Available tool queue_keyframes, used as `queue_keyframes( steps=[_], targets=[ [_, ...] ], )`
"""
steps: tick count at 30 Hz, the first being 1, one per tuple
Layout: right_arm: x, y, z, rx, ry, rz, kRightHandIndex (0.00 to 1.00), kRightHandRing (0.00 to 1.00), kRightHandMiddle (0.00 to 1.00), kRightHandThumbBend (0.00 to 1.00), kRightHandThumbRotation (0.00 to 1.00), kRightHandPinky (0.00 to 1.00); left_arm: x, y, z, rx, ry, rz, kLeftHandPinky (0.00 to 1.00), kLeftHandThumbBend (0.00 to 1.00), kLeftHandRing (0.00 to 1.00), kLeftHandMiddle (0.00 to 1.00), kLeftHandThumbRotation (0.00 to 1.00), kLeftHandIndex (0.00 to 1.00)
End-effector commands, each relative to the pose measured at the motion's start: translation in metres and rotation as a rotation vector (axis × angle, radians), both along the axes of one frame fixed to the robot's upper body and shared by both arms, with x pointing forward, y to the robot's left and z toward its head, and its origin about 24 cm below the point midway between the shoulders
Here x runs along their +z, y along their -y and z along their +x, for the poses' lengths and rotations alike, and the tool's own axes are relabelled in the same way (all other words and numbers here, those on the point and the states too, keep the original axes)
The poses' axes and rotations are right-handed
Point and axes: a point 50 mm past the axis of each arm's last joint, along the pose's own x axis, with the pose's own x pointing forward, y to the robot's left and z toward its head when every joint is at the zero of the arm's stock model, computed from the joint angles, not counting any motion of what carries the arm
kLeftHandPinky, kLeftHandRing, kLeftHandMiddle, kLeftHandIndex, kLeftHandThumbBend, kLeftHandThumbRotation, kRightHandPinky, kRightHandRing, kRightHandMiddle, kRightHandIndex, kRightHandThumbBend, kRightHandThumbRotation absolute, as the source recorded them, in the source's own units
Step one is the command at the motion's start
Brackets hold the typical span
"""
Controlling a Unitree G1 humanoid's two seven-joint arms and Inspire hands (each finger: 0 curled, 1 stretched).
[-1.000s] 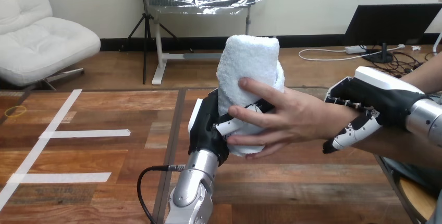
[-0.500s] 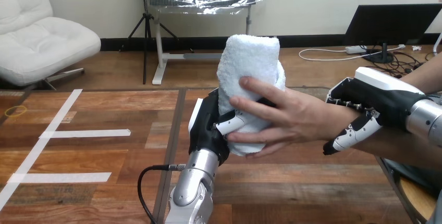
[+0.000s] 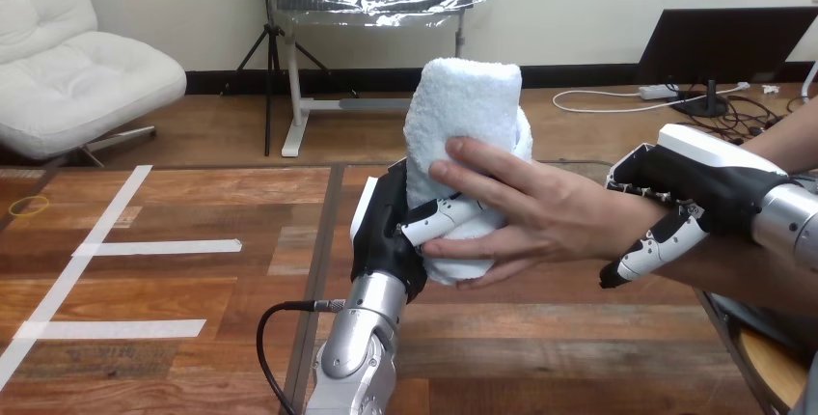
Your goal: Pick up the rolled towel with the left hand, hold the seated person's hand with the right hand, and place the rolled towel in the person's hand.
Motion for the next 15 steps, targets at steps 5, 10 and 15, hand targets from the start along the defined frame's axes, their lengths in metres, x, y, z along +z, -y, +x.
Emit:
queue_keyframes(
  steps=[5, 10, 15],
  targets=[
    [0.0065, -0.0083, 0.0033, 0.006, 0.052, 0.1, 0.41, 0.37, 0.41, 0.79, 0.08, 0.33, 0.0995, 0.1084, -0.0112, -0.228, 0.257, -0.321, 0.28, 0.72, 0.33, 0.38, 0.0, 0.41],
    [0.0067, -0.008, 0.0029, 0.009, 0.05, 0.103, 0.41, 0.37, 0.41, 0.79, 0.07, 0.32, 0.0992, 0.1077, -0.0107, -0.227, 0.256, -0.322, 0.28, 0.72, 0.33, 0.38, 0.0, 0.41],
    [0.0067, -0.0078, 0.0026, 0.01, 0.053, 0.103, 0.41, 0.36, 0.4, 0.79, 0.07, 0.31, 0.0988, 0.1069, -0.0103, -0.225, 0.256, -0.324, 0.28, 0.72, 0.33, 0.38, 0.0, 0.41]
  ],
)
